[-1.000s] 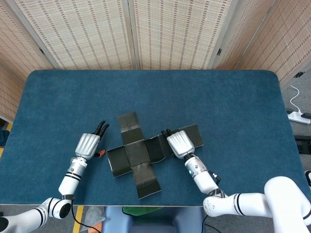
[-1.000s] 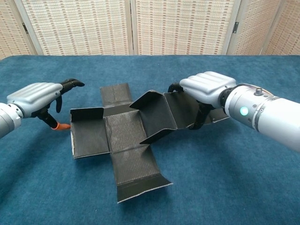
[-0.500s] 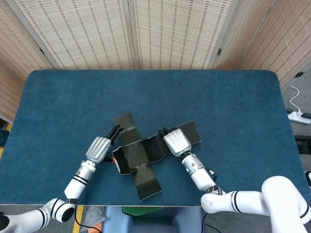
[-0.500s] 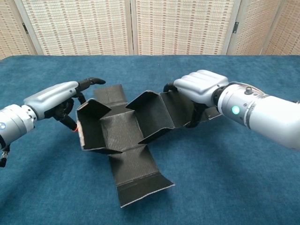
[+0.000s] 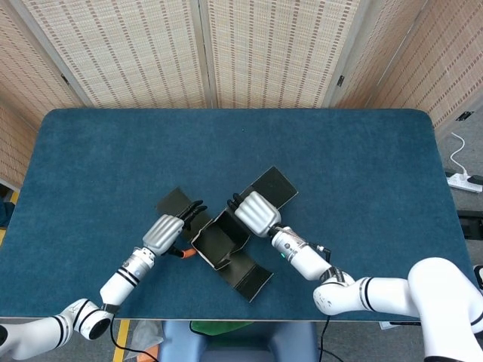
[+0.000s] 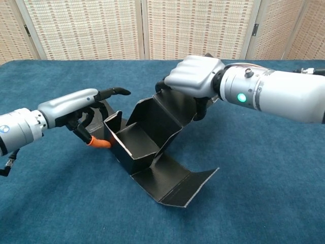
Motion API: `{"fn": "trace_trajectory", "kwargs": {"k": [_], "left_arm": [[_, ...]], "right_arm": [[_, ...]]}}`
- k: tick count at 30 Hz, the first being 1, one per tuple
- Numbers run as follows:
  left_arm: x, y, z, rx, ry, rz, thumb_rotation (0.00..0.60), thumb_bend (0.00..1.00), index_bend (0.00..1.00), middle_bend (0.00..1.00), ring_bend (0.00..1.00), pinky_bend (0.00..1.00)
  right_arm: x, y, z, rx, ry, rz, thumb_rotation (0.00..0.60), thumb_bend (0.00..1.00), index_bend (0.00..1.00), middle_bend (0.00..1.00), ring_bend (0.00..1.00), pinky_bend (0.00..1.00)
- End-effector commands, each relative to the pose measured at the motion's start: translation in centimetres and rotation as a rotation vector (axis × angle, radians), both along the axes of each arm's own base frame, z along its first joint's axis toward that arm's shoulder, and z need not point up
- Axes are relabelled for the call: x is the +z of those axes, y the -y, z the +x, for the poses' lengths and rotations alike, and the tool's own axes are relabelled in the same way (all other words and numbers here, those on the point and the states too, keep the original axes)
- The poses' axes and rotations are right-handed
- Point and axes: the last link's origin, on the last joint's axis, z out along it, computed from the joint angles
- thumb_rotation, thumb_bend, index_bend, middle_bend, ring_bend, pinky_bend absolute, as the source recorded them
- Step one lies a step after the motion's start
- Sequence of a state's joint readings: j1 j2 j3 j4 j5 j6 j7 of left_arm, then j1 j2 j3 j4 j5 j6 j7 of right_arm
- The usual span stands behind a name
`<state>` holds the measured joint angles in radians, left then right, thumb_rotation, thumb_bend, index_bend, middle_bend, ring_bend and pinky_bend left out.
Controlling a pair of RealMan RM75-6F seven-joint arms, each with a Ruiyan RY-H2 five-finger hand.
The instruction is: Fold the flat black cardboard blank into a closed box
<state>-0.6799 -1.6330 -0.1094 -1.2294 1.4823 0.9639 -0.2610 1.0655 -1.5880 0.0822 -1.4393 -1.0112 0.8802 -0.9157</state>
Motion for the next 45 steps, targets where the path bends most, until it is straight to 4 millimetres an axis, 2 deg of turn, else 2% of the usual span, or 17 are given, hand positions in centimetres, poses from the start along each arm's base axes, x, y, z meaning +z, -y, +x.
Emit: {"fn": "trace_trajectory", "kwargs": {"k": [1,12,21,26,28,32,35,40,45], "left_arm": [[-0.1,-0.5,0.0,0.037,0.019,-0.086,0.6,0.21,0.0,0.0,0.46,0.76],[-0.7,-1.2,-0.4,0.176,0.118,-0.282,0.6,0.21,0.0,0.0,0.46,0.77],[-1.5,-1.0,-0.5,0.282,0.229,-0.429,0.6,0.21,0.0,0.0,0.46,0.77],[-2.0,-0.9,-0.5,0.3,0.286,-0.478,0.6,0.21,0.01,0.03,0.48,0.77],[-2.2,-0.9,-0.5,0.312,0.306,-0.494,0.6,0.21,0.04,0.06,0.5,0.77],[-2.5,-1.1,-0.8,0.313,0.315,-0.497,0.6,0.21,0.14,0.16,0.53,0.77],[-2.6,-1.1,-1.0,0.32,0.326,-0.493,0.6,0.21,0.19,0.22,0.53,0.77],[-2.6,-1.0,-1.4,0.33,0.336,-0.489,0.6,0.21,0.21,0.24,0.53,0.77],[-2.1,-0.9,-1.8,0.346,0.355,-0.487,0.6,0.21,0.22,0.24,0.53,0.77]], "right_arm": [[0.3,0.4,0.7,0.1,-0.051,-0.002,0.6,0.21,0.37,0.39,0.76,1.0],[0.2,0.8,2.2,0.312,-0.131,-0.001,0.6,0.22,0.37,0.37,0.76,1.0],[-0.7,0.9,3.2,0.368,-0.115,0.003,0.6,0.22,0.37,0.34,0.76,1.0],[-1.3,0.9,3.7,0.372,-0.085,0.005,0.6,0.22,0.36,0.28,0.76,1.0],[-1.6,0.9,3.8,0.366,-0.075,0.003,0.6,0.22,0.3,0.24,0.76,1.0],[-1.8,1.0,3.6,0.345,-0.07,-0.01,0.6,0.21,0.01,0.07,0.74,1.0],[-1.8,0.8,3.4,0.315,-0.048,-0.004,0.6,0.16,0.0,0.0,0.71,1.0],[-1.5,0.8,3.1,0.257,0.001,0.008,0.6,0.0,0.0,0.0,0.67,1.0],[0.1,0.5,2.6,0.199,0.092,0.013,0.6,0.0,0.0,0.0,0.66,1.0]]}}
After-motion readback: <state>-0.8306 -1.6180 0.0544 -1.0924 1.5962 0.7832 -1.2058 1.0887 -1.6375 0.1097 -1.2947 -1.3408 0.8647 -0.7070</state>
